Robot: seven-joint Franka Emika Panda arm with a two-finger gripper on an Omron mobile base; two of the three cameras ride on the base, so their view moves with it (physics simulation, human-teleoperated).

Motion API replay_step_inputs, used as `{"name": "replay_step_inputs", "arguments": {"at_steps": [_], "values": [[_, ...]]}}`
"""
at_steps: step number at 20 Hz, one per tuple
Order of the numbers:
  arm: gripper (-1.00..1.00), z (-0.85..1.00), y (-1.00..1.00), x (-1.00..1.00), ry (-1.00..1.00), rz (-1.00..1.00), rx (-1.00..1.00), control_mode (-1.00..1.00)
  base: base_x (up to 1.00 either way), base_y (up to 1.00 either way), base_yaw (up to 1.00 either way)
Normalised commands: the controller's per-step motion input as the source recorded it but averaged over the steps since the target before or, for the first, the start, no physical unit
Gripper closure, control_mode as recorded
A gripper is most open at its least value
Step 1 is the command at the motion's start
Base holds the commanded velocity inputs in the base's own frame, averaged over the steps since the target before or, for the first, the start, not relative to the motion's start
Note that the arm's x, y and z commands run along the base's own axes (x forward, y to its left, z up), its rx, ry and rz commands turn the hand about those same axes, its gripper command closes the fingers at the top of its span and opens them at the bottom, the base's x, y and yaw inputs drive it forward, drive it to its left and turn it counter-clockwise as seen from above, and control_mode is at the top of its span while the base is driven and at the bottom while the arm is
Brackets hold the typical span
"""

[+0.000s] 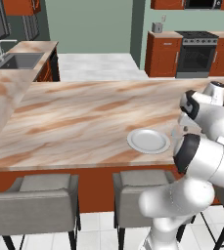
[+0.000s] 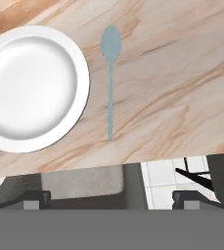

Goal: Take the fork and place it on the left side of the plate. Then take the spoon and place it on the right side of the plate. Make sure they're directly next to the plate.

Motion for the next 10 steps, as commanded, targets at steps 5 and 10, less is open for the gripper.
{"name": "replay_step_inputs", "arguments": {"at_steps": [5, 10], "values": [[-1.00, 0.12, 0.51, -0.77, -0.06, 0.00, -0.04, -1.00, 0.00, 0.00, 0.00], [-1.00, 0.00, 0.92, -0.75, -0.04, 0.00, -0.16, -1.00, 0.00, 0.00, 0.00]]}}
